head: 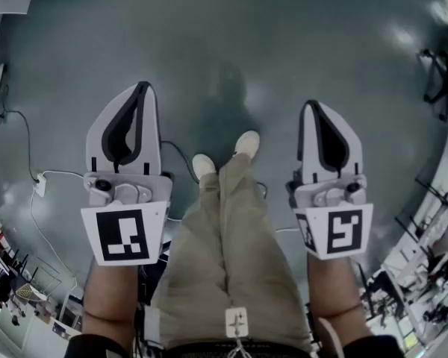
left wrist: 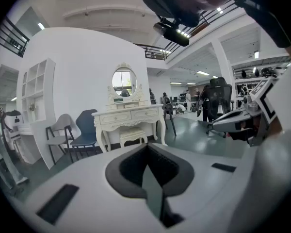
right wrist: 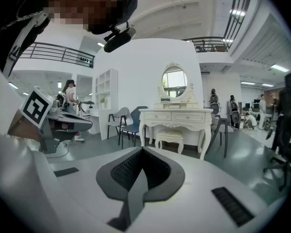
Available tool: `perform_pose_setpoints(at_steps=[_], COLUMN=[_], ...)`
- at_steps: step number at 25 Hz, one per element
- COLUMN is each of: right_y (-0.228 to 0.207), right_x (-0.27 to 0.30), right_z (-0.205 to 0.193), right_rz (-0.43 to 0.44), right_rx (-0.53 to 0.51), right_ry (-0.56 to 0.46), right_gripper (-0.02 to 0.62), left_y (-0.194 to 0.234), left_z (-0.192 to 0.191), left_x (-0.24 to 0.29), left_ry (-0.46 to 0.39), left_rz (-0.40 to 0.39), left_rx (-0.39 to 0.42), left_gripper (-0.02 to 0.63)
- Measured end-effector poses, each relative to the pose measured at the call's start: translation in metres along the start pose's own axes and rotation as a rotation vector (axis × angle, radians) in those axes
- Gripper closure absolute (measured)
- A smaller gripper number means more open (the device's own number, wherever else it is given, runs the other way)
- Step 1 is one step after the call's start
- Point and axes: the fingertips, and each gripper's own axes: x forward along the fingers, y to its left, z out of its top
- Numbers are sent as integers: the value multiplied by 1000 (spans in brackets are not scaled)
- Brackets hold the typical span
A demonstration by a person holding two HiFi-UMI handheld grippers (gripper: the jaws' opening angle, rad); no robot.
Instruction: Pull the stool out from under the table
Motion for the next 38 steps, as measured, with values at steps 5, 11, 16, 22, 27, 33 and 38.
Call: perform_pose_setpoints(at_steps=[5,11,16,22,27,33,38], right_y=[-1,-17,-20,-39,-50,-53,-54], right_x=[-2,8,25,43,46,56,66], right_z=[-11,-6,-3,3,-1,-8,0], right_rz=[22,12,45,73,77,41,41], right_rx=[35,81,85,57,54,63,52], right_ry=[18,4,-2,2,14,31,24], right_gripper=[594,594,594,594,594,594,594], left_y=[-27,-22,-11,-9,-23,-20,-8], left_z=[-4,16,30,28,26,19,23], left_x=[9,25,47,64,69,83,90], left_ry=[5,5,-18,-14,-2,8,-4], left_rz=[-13,-10,27,60,42,23,48], left_rx=[-39,0,-14,-61,-69,-76,-64], left_gripper=[603,603,603,603,603,603,603])
